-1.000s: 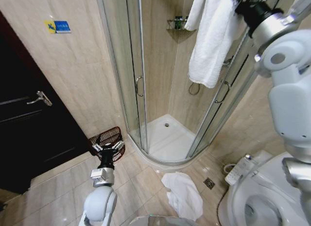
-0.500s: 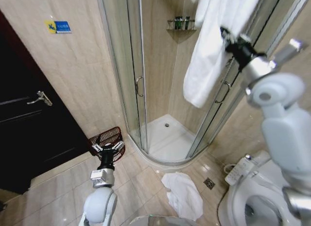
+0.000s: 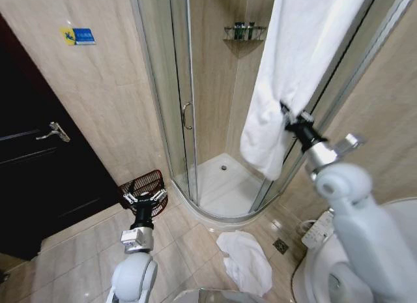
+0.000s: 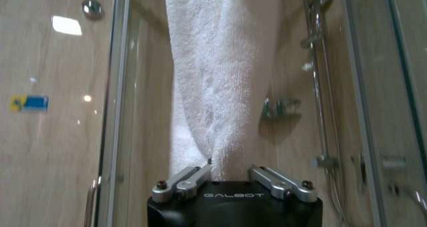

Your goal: Discard the used towel into the hamper.

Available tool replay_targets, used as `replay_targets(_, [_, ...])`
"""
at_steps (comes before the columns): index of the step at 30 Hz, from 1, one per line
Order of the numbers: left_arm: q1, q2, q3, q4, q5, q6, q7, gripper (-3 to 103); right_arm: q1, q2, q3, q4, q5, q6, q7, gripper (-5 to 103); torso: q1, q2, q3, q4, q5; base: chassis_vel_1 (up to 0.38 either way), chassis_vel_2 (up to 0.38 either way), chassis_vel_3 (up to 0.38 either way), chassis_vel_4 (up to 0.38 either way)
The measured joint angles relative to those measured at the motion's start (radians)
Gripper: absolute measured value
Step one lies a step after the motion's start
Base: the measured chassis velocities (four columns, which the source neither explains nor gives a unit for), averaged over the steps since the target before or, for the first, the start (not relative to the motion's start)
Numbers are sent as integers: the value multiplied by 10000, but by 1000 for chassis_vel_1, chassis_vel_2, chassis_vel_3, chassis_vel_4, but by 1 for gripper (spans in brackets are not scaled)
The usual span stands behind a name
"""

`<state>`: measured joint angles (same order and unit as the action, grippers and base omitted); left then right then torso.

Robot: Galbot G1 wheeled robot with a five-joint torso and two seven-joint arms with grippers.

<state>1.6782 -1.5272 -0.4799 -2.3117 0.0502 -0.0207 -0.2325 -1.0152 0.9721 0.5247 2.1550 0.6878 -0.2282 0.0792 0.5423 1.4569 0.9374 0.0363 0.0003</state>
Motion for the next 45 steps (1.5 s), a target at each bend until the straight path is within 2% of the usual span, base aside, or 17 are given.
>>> replay_targets(4, [-1,-14,122,-46,54,15,0,100,-1283,755,110,235,-879,458,-259,7,0,0,0,0,-4,0,0,0,0])
replay_targets(10, [62,-46,261,-73,49,-17,17,100,-2665,1362,190,501,-1779,846,-370,7,1,0,0,0,-2,0,0,0,0])
replay_targets(16, [49,-19,292,-110,-12,-5,65,100,-3366,1967,153,552,-2238,1132,-369,7,0,0,0,0,-3,0,0,0,0])
replay_targets(22, [-132,67,297,49,-17,75,89,100,-3610,2643,139,56,-3355,1665,-355,7,1,0,0,1,-4,0,0,0,0])
replay_targets(33, [-390,205,264,228,-56,167,62,100,-4341,3741,235,-600,-4017,2388,-523,7,0,0,0,0,-2,0,0,0,0])
replay_targets(40, [-394,165,392,261,-19,182,60,100,-4654,3912,204,-515,-4146,2456,-523,7,3,-2,3,0,6,0,0,0,0])
replay_targets(41, [-378,150,398,247,12,191,65,100,-4705,3923,207,-394,-4164,2530,-520,7,2,0,0,1,-13,0,0,0,0])
replay_targets(43, [-353,136,404,231,37,198,76,100,-4763,3946,205,-291,-4197,2605,-521,7,0,1,-2,-1,-16,0,0,0,0])
replay_targets(45, [-305,95,403,160,82,207,74,100,-4891,4006,153,-188,-4277,2684,-521,7,0,0,-1,0,0,0,0,0,0])
